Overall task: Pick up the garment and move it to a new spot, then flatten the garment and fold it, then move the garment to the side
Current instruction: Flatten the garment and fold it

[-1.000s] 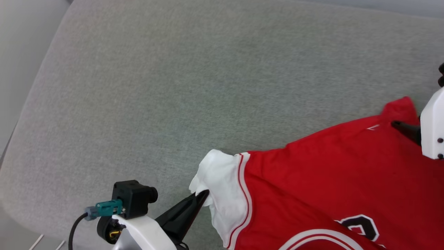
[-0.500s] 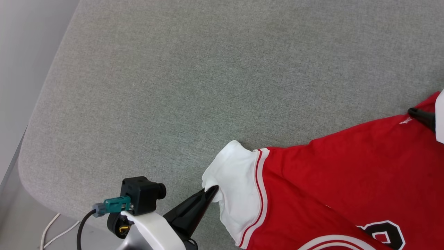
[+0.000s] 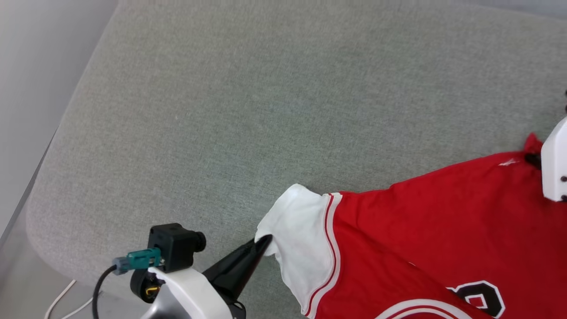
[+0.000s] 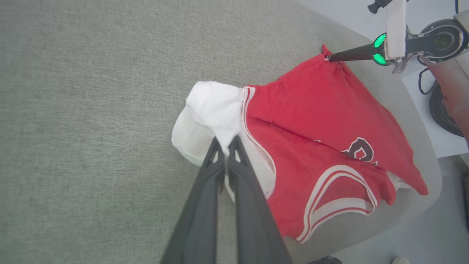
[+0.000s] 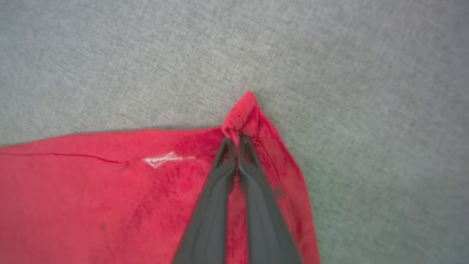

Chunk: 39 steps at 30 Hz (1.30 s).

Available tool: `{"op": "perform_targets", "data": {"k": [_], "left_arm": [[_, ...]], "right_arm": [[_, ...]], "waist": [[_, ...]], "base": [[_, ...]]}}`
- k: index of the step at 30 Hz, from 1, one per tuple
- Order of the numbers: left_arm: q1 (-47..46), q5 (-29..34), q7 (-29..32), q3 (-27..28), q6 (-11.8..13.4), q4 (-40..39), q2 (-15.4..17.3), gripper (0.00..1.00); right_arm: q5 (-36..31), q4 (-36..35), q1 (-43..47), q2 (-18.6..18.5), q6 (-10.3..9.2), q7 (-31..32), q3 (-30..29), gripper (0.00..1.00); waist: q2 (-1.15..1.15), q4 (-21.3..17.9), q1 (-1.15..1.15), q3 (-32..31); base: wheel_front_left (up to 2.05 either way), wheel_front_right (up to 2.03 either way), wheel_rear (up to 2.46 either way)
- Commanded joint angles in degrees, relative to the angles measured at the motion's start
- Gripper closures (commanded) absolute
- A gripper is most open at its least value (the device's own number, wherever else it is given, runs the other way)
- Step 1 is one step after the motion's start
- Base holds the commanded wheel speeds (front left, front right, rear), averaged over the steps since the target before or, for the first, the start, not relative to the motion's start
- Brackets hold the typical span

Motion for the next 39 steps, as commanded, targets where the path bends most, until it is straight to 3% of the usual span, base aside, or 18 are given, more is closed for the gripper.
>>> {"op": "perform_targets", "data": {"k": [1, 9, 23, 31, 39], "left_arm": [[0.12, -0.07, 0.03, 0.51, 0.43, -0.39, 0.49, 1.0], [-1.7, 0.25, -0.69, 3.84, 1.7, -2.81, 1.73, 1.0], [-11.69, 0.63, -3.43, 13.37, 3.8, -10.02, 3.16, 1.0], [-20.78, 0.91, -4.1, 18.73, 5.11, -13.04, 3.94, 1.0], [-30.31, 1.61, -4.17, 22.23, 6.12, -13.13, 4.77, 1.0]], "right_arm": [[0.68, 0.4, 1.28, 0.06, -0.02, -1.05, 0.43, 1.0], [4.91, -3.36, 0.72, -1.15, -0.02, -6.23, 0.15, 1.0], [11.24, -20.12, -0.52, -0.04, -0.01, -10.04, -1.22, 1.0], [12.26, -27.76, -3.69, 2.26, -0.02, -11.53, -3.43, 1.0], [11.73, -31.15, -7.37, 4.0, -0.01, -13.03, -4.08, 1.0]], "waist": [[0.0, -1.51, 0.0, -2.54], [0.0, -5.11, 0.0, -8.52], [0.0, -14.8, 0.0, -16.51], [0.0, -19.71, 0.0, -18.46], [0.0, -23.0, 0.0, -17.87]], "base": [[0.0, 0.0, 0.0], [0.0, 0.0, 0.0], [0.0, 0.0, 0.0], [0.0, 0.0, 0.0], [0.0, 0.0, 0.0]]}}
